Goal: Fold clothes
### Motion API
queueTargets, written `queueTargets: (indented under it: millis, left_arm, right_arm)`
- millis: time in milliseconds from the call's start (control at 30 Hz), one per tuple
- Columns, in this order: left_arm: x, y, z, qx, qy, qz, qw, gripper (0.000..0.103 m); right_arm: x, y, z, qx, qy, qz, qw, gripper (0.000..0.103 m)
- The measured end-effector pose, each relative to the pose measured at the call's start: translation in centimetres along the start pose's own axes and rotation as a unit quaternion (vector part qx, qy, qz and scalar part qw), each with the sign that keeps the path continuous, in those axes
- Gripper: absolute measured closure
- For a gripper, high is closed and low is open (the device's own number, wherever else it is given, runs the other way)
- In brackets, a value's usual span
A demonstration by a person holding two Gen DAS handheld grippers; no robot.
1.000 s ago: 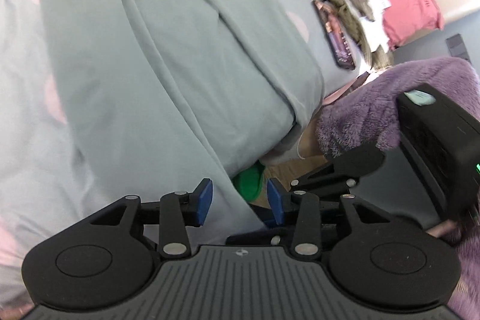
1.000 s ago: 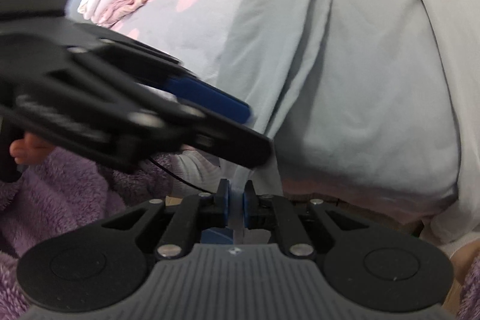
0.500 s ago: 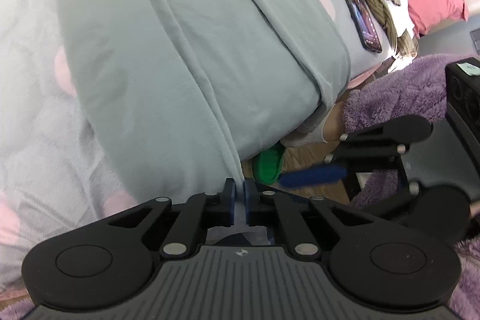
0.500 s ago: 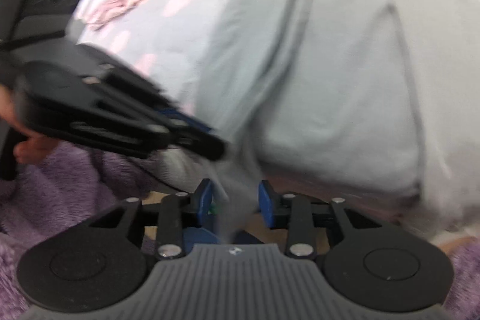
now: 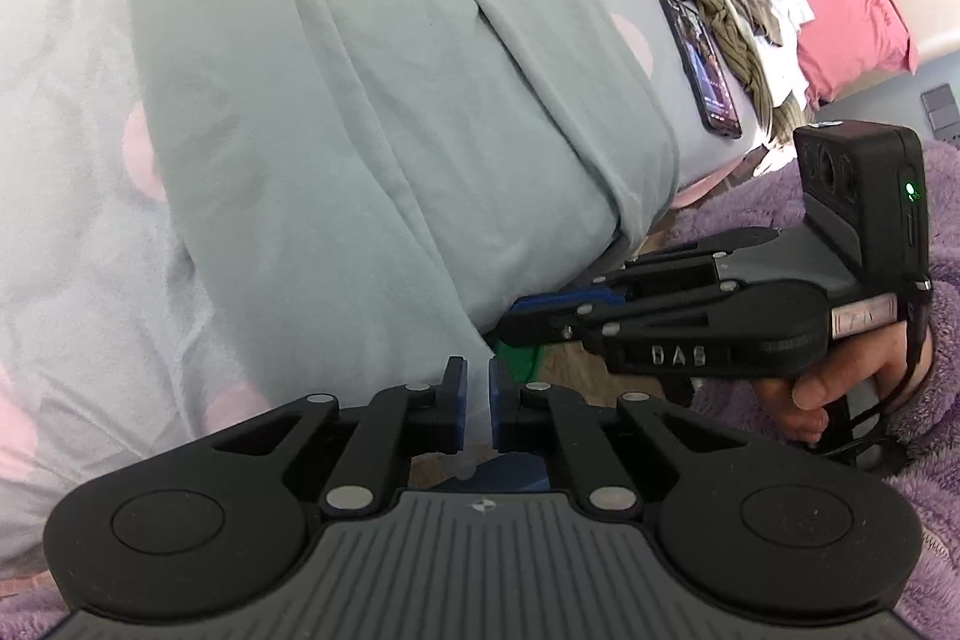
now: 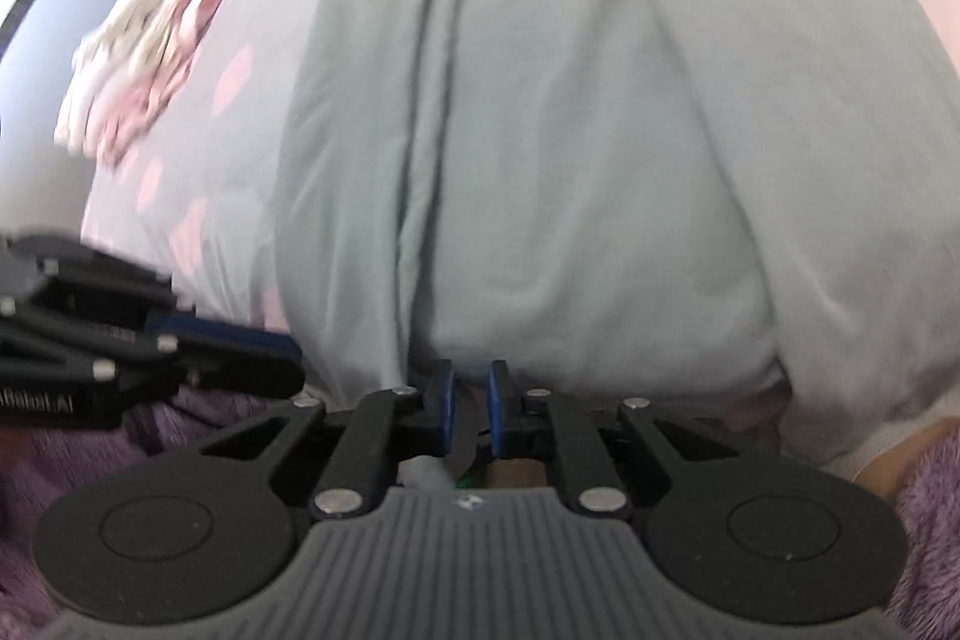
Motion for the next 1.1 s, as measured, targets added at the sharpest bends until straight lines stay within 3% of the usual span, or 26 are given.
queueTargets:
  millis: [67, 133, 267, 533, 633, 667, 767, 833, 900, 933, 1000, 1067, 1100]
  left_arm:
    - [0.0, 0.1, -0.3, 0.004, -0.001, 0.008, 1.0, 0.084]
    - [0.1, 0.3, -0.6, 0.005, -0.003, 0.016, 0.9998, 0.083]
    - [0.4, 0.7, -1.2, 0.005, 0.019, 0.022, 0.9996, 0.067]
    - [0.4, 0.9, -2.5, -0.01, 0.044, 0.017, 0.9988, 0.065]
    - [0.3, 0.8, -3.1, -0.019, 0.056, 0.016, 0.9982, 0.068]
    - [0.3, 0.7, -3.2, -0.021, 0.061, 0.015, 0.9978, 0.081]
    - [0.0, 0.6, -3.4, -0.021, 0.083, 0.008, 0.9963, 0.096]
    - [-0.4, 0.6, -3.2, -0.016, 0.09, 0.01, 0.9958, 0.099]
    - [-0.7, 0.5, -2.9, -0.012, 0.089, 0.013, 0.9959, 0.099]
    - [-0.8, 0.4, -2.7, -0.01, 0.087, 0.014, 0.9961, 0.099]
    - [-1.0, 0.3, -2.2, -0.008, 0.079, 0.016, 0.9967, 0.099]
    - [-1.0, 0.2, -1.6, -0.005, 0.068, 0.02, 0.9975, 0.1]
    - [-1.0, 0.1, -1.3, -0.002, 0.062, 0.021, 0.9979, 0.1]
  right_arm:
    - [0.1, -0.2, -0.3, -0.005, 0.01, 0.001, 1.0, 0.088]
    - [0.2, -0.4, -0.6, -0.01, 0.019, 0.002, 1.0, 0.088]
    - [0.3, -0.7, -1.3, -0.02, 0.038, 0.004, 0.999, 0.087]
    - [-1.0, -2.2, 0.5, 0.022, 0.087, 0.066, 0.994, 0.087]
    - [-2.5, -1.8, 0.0, 0.03, 0.102, 0.085, 0.991, 0.087]
    - [-3.1, -1.4, -0.3, 0.03, 0.102, 0.089, 0.99, 0.087]
    - [-3.9, -0.7, -1.0, 0.032, 0.097, 0.086, 0.991, 0.087]
    - [-3.7, -0.7, -0.8, 0.025, 0.086, 0.082, 0.993, 0.086]
    - [-3.4, -0.7, -0.7, 0.003, 0.052, 0.079, 0.996, 0.072]
    - [-2.9, -0.8, -0.6, -0.005, 0.024, 0.076, 0.997, 0.072]
    - [-2.1, -0.7, -0.2, 0.001, 0.0, 0.061, 0.998, 0.076]
    - [-1.7, -0.4, 0.3, 0.025, 0.017, 0.048, 0.998, 0.088]
    - [-1.8, -0.2, 0.4, 0.04, 0.022, 0.048, 0.998, 0.088]
Point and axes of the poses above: each gripper's, at about its wrist camera, not at the fingertips, and z roughly against the way its jaws point, x to its right, y to its top, the point moved 2 cm from there along -z, roughly the way its jaws point, and after that the axes turned 11 degrees about z, right-handed, at the moved point
